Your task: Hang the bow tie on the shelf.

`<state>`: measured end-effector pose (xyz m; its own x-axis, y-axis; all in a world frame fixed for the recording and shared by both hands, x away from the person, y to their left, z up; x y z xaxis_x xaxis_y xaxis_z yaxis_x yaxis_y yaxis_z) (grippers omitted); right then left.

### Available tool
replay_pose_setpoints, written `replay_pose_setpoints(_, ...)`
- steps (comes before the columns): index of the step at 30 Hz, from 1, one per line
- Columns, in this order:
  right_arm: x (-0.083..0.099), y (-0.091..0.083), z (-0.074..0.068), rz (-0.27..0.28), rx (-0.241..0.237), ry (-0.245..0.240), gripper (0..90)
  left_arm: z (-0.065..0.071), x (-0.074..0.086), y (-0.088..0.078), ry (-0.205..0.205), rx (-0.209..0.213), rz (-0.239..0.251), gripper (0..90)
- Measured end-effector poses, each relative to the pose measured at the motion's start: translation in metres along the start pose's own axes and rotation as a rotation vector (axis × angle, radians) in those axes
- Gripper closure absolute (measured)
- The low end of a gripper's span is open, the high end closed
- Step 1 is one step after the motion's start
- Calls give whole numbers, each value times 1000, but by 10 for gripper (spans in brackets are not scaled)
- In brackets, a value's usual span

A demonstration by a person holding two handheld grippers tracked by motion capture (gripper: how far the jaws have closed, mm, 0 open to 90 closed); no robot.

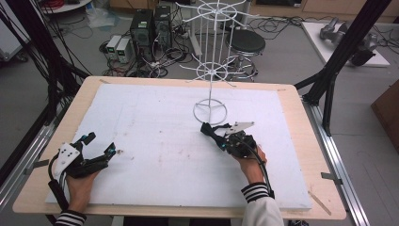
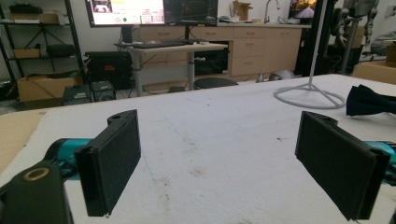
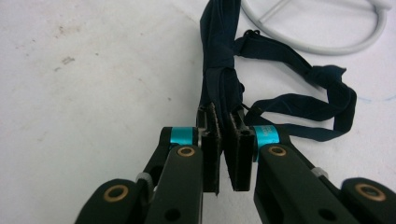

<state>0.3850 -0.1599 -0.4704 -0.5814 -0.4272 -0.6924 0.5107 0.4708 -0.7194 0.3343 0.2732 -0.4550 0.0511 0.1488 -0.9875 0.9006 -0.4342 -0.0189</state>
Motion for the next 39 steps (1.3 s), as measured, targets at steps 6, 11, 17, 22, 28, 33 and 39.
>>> replay_pose_setpoints(6,-6,-6,-4,56,-21,-9,867,0,0,0,0,0,0,146)
replay_pose_setpoints(11,-11,-14,-12,111,-45,-28,867,0,0,0,1,0,-1,146)
replay_pose_setpoints(17,-19,-24,-19,198,-73,-52,867,0,0,0,1,0,-1,146)
replay_pose_setpoints(22,-25,-33,-24,271,-86,-64,867,0,0,0,1,0,0,146)
replay_pose_setpoints(28,-34,-48,-28,380,-96,-79,868,0,0,0,2,0,-1,146)
replay_pose_setpoints(33,-41,-59,-31,453,-115,-77,868,0,0,0,2,-1,-1,146)
replay_pose_setpoints(39,-49,-67,-38,483,-120,-93,868,0,0,0,0,0,0,146)
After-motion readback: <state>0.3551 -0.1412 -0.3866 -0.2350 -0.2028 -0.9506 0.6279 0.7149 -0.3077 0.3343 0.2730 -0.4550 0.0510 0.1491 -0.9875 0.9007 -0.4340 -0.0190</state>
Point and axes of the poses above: each handheld gripper's, and its own axes: y roughly forward along the jaws, x roughly out of its underside, z roughly to its right, the point moved 7 cm from there along y, roughly forward along the jaws, and after that the axes turned 9 degrees about y, right-handed, at the moved point
